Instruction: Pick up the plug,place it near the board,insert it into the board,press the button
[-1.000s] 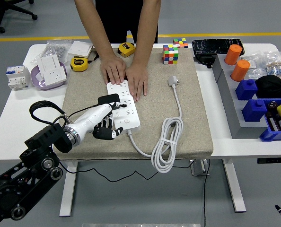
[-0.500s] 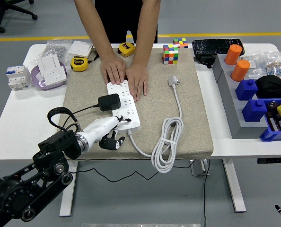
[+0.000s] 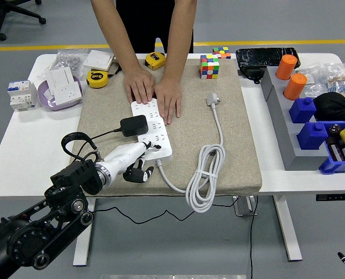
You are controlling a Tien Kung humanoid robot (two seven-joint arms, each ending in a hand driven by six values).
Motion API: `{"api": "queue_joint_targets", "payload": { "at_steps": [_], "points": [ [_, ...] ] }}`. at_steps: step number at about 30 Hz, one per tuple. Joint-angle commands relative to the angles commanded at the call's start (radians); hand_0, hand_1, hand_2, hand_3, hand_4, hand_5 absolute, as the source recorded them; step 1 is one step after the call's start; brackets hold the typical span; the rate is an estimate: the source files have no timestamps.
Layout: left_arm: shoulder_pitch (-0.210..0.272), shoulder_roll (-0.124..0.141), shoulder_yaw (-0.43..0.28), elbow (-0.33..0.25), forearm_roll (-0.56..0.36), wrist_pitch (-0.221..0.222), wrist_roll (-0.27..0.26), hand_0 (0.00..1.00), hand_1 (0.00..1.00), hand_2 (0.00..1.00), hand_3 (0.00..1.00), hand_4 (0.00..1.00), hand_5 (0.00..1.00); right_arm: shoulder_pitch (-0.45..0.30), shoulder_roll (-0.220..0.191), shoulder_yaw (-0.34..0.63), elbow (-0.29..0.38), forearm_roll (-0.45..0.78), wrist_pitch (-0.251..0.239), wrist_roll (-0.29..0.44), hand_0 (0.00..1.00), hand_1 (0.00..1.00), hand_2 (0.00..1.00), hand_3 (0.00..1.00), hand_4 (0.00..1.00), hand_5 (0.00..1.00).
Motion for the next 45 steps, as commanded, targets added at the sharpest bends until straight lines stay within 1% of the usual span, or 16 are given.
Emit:
{"api": "queue_joint_targets", "payload": {
  "at_steps": [6, 11, 19, 24, 36, 45],
  "points": [
    [0.004, 0.002, 0.002, 0.007, 0.01, -0.008, 0.007, 0.074, 0.037, 0.155, 0.873, 0.497, 0.002, -0.002, 0.0, -0.004, 0.0, 0.002, 0.001, 0.001, 0.951, 0.901, 0.85, 0.869, 0.998, 0.998],
    [0.007, 0.002, 0.003, 0.016, 0.018, 0.004, -0.001, 0.073, 0.037, 0.155, 0.873, 0.496, 0.002, -0.002, 0.0, -0.008, 0.0, 0.004, 0.002, 0.001, 0.95, 0.901, 0.85, 0.869, 0.998, 0.998],
    [0.0, -0.002, 0.002, 0.005, 0.019, 0.009, -0.007, 0.073, 0.037, 0.156, 0.871, 0.496, 0.002, -0.004, -0.001, -0.003, 0.0, -0.001, 0.002, 0.0, 0.95, 0.901, 0.85, 0.868, 0.998, 0.998],
    [-0.002, -0.007, -0.005, 0.022, 0.025, 0.011, -0.008, 0.073, 0.036, 0.155, 0.87, 0.497, 0.002, -0.003, -0.001, -0.006, 0.0, 0.001, 0.002, 0.0, 0.95, 0.901, 0.85, 0.869, 0.998, 0.998],
    [-0.001, -0.008, -0.01, 0.032, 0.036, 0.006, -0.004, 0.074, 0.036, 0.155, 0.867, 0.495, 0.002, -0.002, 0.001, -0.003, 0.0, 0.001, 0.002, 0.001, 0.95, 0.901, 0.85, 0.868, 0.998, 0.998],
    [-0.005, -0.011, -0.024, 0.041, 0.052, 0.011, -0.006, 0.074, 0.035, 0.156, 0.864, 0.494, 0.002, 0.0, 0.002, 0.002, 0.0, 0.0, 0.002, 0.0, 0.95, 0.901, 0.85, 0.868, 0.998, 0.998]
  ]
}}
